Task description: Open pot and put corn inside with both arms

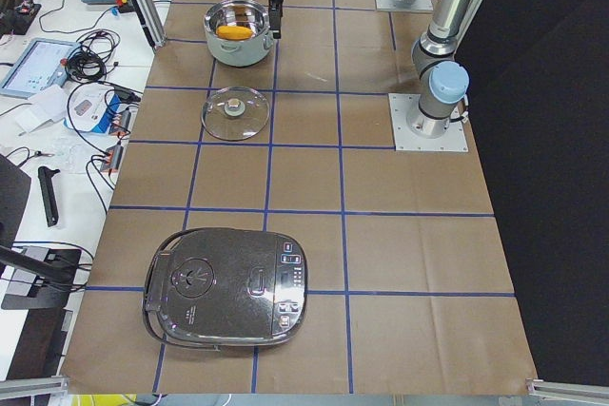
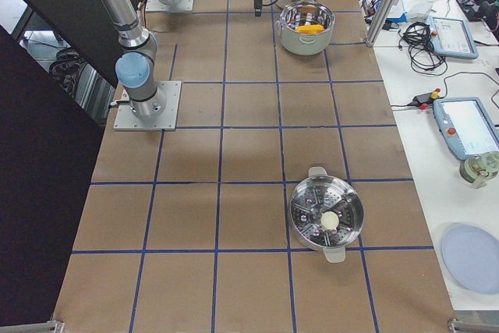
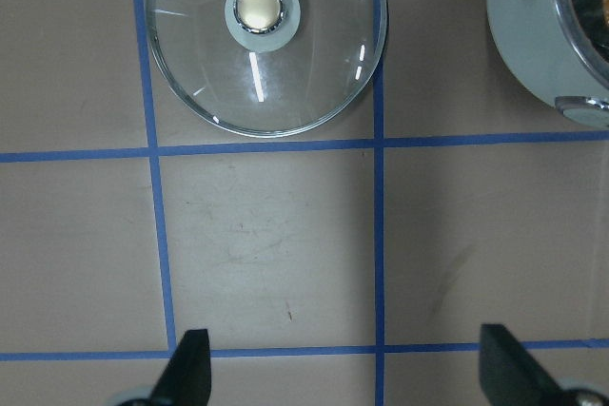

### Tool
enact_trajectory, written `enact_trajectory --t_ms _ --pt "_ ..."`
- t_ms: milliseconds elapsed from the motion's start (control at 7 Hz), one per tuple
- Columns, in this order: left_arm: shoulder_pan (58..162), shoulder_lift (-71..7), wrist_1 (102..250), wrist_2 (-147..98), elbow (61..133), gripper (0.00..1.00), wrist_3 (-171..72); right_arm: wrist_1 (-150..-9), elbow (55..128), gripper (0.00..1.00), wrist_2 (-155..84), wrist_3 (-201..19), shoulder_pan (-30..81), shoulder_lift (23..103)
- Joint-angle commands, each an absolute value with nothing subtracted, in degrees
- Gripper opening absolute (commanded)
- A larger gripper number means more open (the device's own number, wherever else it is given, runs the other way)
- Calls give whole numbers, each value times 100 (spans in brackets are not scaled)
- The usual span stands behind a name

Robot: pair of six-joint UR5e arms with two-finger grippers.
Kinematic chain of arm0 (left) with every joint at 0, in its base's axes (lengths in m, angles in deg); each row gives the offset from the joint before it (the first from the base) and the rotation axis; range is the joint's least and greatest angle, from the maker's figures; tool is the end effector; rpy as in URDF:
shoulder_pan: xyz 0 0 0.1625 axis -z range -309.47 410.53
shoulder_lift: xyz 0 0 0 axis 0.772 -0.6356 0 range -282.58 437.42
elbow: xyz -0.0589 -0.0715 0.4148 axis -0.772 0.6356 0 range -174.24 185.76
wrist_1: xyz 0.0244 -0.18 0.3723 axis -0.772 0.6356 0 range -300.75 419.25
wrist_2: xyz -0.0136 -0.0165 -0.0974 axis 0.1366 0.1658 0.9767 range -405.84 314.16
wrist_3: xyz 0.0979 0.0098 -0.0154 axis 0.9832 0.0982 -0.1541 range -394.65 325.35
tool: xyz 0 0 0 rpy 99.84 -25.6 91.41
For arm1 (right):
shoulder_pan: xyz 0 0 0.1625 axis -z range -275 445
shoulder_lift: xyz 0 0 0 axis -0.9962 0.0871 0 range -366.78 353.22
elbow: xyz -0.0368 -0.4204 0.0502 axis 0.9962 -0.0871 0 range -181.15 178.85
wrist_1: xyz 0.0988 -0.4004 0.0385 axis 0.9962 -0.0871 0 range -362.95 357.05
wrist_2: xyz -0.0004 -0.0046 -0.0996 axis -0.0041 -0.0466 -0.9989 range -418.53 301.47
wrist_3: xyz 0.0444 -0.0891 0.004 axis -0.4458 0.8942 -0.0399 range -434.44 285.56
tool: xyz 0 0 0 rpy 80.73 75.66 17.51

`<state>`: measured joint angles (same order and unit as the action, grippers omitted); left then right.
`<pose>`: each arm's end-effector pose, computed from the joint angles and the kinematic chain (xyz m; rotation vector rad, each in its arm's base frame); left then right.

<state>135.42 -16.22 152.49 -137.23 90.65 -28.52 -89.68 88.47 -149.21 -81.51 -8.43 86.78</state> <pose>-0.0843 -0.5253 0.4942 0.0279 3.1199 0.0517 0.1597 -0.4569 0.5151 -0.0995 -3.1293 0.0200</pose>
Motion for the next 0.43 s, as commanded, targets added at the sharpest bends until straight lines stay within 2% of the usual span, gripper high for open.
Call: enact_trajectory --t_ms 0,286 --pt "13718 -1575 15285 -13743 9075 100 -2973 -9005 8728 97 -14897 -7613 -903 8647" --pt "13728 -1584 15267 -13751 9119 100 -2973 -9005 8701 100 -14897 -7637 -904 8638"
